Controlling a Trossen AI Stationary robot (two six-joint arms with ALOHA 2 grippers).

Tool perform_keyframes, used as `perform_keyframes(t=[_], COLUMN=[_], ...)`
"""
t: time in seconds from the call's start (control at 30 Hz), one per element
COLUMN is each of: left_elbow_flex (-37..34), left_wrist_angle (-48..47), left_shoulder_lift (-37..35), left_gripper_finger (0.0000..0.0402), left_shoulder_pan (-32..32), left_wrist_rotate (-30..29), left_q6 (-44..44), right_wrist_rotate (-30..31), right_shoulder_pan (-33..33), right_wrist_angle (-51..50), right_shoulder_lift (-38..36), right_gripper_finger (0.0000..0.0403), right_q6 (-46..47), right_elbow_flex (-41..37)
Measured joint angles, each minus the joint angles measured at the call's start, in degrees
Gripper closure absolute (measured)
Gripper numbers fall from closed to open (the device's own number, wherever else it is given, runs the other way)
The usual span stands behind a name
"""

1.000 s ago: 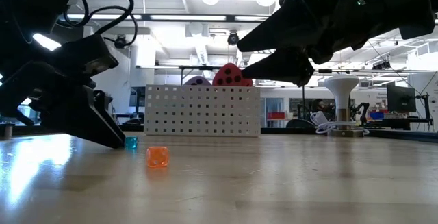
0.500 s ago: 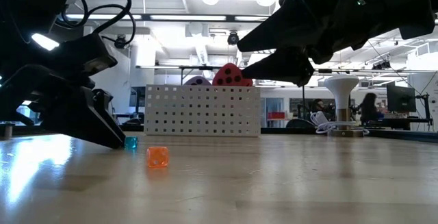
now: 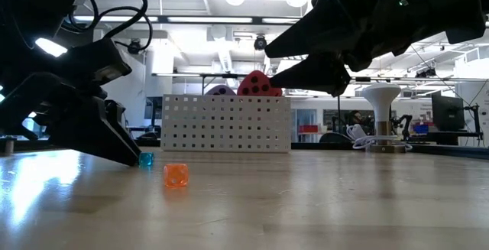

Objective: Pick & Place Dice
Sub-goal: Put the small blue dice into the white basket

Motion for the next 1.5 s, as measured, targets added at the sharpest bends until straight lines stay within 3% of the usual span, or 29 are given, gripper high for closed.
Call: perform_keyframes(t=[0.83, 1.27, 1.5], left_elbow_flex=[0.1, 0.1, 0.1], left_wrist_angle=[4.6, 4.3, 4.2], left_shoulder_lift=[4.2, 4.2, 4.2], left_gripper_finger=[0.0279, 0.0351, 0.0353], left_shoulder_pan=[-1.0, -1.7, -1.7], left_wrist_rotate=[-0.6, -0.1, -0.3], left_q6=[-0.1, -0.1, -0.1], right_wrist_rotate=[0.0, 0.0, 0.0], right_shoulder_pan=[0.0, 0.0, 0.0], right_wrist_angle=[0.0, -0.1, -0.1], right_shoulder_lift=[0.0, 0.0, 0.0], right_gripper_finger=[0.0103, 0.0103, 0.0103], right_q6=[0.0, 0.0, 0.0], right_elbow_flex=[0.0, 0.0, 0.0])
